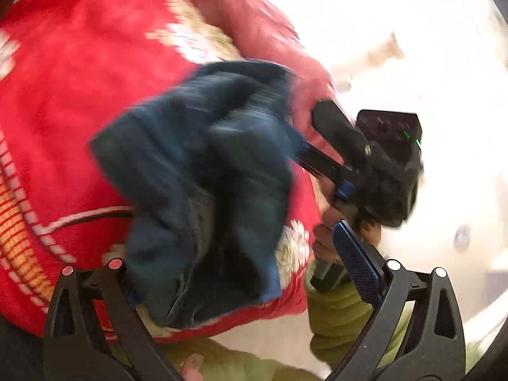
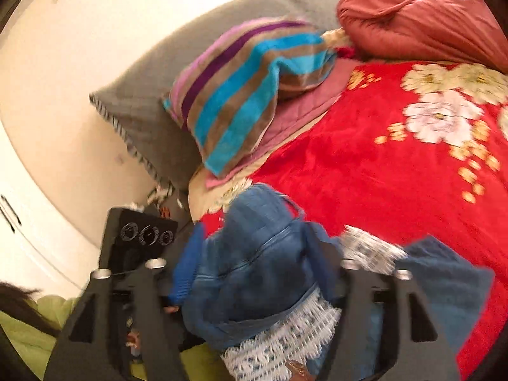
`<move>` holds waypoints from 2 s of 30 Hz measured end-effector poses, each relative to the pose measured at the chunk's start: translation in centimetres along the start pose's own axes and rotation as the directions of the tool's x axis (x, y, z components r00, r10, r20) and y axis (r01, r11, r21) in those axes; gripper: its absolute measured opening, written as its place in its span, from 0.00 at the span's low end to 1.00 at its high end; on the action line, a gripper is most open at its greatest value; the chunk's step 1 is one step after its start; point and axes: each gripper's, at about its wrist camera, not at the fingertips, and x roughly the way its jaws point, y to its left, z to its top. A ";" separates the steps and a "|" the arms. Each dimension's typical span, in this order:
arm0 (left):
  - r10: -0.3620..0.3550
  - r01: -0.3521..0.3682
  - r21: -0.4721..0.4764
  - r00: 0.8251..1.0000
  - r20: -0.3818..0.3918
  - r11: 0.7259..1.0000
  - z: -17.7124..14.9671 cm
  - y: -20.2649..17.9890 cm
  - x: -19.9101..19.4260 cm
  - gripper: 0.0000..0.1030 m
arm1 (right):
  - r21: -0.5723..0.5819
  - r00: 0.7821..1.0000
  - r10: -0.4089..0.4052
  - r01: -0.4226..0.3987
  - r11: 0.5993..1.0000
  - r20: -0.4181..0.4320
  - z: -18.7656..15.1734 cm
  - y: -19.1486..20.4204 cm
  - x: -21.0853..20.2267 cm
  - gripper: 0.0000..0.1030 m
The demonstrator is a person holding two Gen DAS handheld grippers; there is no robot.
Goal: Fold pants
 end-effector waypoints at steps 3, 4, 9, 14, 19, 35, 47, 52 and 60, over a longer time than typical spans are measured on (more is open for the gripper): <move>0.092 -0.082 0.143 0.994 -0.059 0.986 -1.4 -2.9 2.7 0.89 | 0.090 0.983 -0.175 0.170 0.981 0.049 -1.8 -2.1 -2.7 0.94; 0.124 -0.109 0.173 0.990 -0.074 0.979 -1.9 -3.1 3.6 0.89 | 0.117 0.973 -0.228 0.222 0.968 0.046 -2.5 -2.7 -3.2 0.94; 0.189 -0.153 0.242 0.973 -0.133 0.958 -3.6 -3.6 6.2 0.89 | 0.218 0.960 -0.281 0.275 0.936 -0.003 -5.9 -4.7 -4.2 0.94; 0.278 -0.226 0.328 0.953 -0.120 0.917 -5.0 -4.0 6.2 0.90 | 0.251 0.951 -0.298 0.310 0.917 -0.083 -6.6 -5.2 -2.2 0.95; 0.309 -0.262 0.326 0.946 -0.101 0.908 -5.4 -3.6 5.7 0.90 | 0.192 0.977 -0.201 0.212 0.958 -0.077 -6.8 -2.7 -1.8 0.37; 0.320 -0.316 0.264 0.947 0.032 0.911 -4.0 -3.5 0.2 0.54 | 0.086 0.910 -0.413 0.413 0.907 -0.014 -5.9 -2.6 -5.0 0.67; 0.602 -0.544 0.486 0.797 0.045 0.684 -6.7 -4.3 4.7 0.28 | -0.281 0.818 -0.546 0.489 0.826 -0.182 -2.4 -0.9 3.7 0.54; 0.583 -0.527 0.472 0.812 0.034 0.707 -6.8 -3.8 3.9 0.28 | -0.363 0.761 -0.620 0.532 0.765 -0.193 -3.7 -0.4 6.5 0.19; 0.578 -0.519 0.476 0.816 0.028 0.710 -7.0 -3.8 4.1 0.28 | -0.361 0.686 -0.708 0.626 0.691 -0.167 -2.7 -2.8 8.7 0.00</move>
